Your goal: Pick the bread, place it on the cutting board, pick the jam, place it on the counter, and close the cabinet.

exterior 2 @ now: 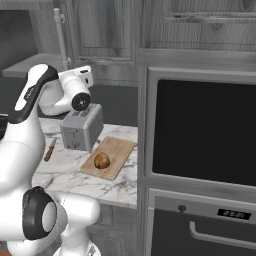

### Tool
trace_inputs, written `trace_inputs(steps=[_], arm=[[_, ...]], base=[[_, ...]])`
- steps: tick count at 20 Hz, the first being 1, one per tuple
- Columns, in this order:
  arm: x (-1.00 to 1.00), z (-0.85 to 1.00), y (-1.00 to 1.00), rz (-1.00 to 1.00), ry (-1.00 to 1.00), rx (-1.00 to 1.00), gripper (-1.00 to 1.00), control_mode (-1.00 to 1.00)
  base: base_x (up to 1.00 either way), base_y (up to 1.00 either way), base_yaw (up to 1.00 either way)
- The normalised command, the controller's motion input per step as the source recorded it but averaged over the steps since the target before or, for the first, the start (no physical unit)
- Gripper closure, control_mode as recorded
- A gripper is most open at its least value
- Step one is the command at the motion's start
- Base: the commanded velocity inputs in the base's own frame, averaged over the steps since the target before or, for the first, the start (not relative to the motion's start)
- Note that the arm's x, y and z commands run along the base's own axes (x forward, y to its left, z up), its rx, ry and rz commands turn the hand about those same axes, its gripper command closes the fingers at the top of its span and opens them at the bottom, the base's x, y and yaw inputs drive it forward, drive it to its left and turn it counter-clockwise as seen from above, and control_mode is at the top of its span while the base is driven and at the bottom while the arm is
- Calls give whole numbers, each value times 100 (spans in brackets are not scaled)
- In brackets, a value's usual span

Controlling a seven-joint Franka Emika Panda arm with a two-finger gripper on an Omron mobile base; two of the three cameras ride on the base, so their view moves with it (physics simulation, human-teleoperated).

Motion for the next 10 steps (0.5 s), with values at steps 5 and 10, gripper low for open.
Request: trace_inputs(steps=[5,10], arm=[[13,0,0,-16,0,0,-100,-100],[6,0,0,-17,0,0,-100,-100]], base=[[0,0,0],[0,0,0]])
